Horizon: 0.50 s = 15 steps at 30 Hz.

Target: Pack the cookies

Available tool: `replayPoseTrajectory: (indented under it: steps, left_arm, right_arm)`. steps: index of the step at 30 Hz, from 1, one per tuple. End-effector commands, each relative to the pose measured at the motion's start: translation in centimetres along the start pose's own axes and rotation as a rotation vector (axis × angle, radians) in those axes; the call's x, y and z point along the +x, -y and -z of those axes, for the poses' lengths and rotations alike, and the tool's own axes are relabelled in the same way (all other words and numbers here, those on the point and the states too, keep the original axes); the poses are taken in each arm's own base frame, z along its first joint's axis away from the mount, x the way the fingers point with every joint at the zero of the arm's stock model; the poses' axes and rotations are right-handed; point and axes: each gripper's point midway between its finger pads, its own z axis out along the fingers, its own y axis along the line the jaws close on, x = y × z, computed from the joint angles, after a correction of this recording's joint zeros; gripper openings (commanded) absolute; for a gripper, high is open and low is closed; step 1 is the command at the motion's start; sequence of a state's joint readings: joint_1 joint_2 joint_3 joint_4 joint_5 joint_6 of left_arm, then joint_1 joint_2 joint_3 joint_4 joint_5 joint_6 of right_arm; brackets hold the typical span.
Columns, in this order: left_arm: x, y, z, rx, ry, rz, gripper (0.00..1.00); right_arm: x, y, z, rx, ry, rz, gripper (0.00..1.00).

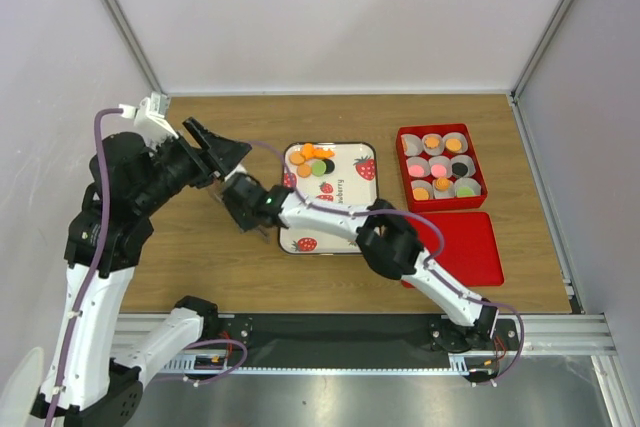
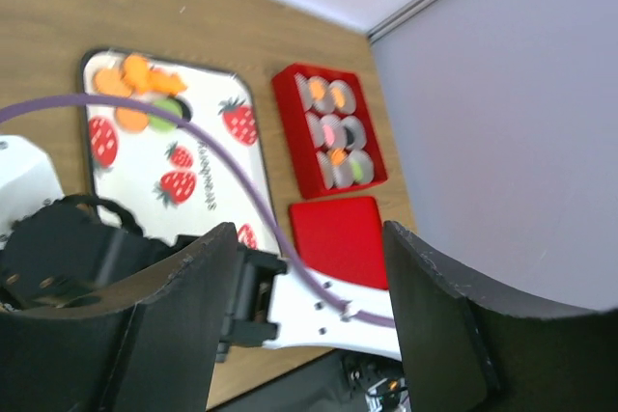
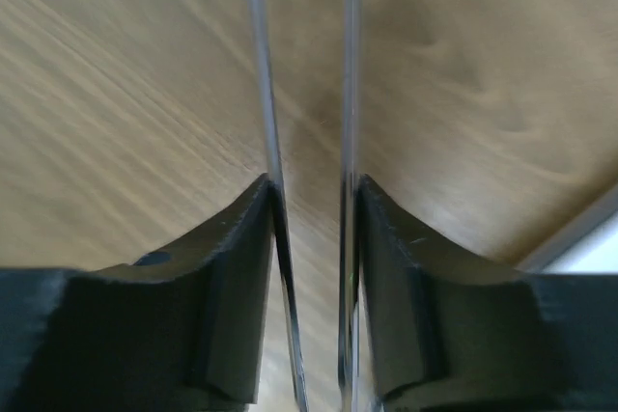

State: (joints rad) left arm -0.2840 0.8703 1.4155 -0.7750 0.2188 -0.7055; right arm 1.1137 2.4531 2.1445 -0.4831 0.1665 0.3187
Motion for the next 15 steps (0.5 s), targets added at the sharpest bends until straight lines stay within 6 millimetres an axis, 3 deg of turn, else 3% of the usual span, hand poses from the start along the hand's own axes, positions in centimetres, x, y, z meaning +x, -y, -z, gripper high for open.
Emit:
replayPoseTrajectory:
  steps: [1,2,7,12,15]
  left_arm:
    - [1.5,-1.5,0.8,-0.071,-0.054,0.005,0.68]
    - [1.6,-1.5,0.9,-0.075,-0.059,0.002,0.68]
    - [1.4,-1.8,1.2,-0.102,-0.055,0.0,0.68]
    - [0.2,-1.4,1.1,-0.105,-0.027,-0.018,0.7]
    - [-1.1,-0.5,1.1,-0.092,0.003,-0.026,0.7]
  right_arm:
    - [-1.4,-1.2,-1.4,0.046,0.102,0.077,0.46]
    - [-0.2,-1.4,-2.5,0.047,0.078,0.083,0.48]
    - [1.1,-2.1,-2.6,0.05,0.049,0.104,0.65]
    - [-1.0,-2.5,-0.7,0.014,0.088,0.102,0.88]
    - [-3.2,-2.9,1.0,-0.028,0.127,0.092,0.93]
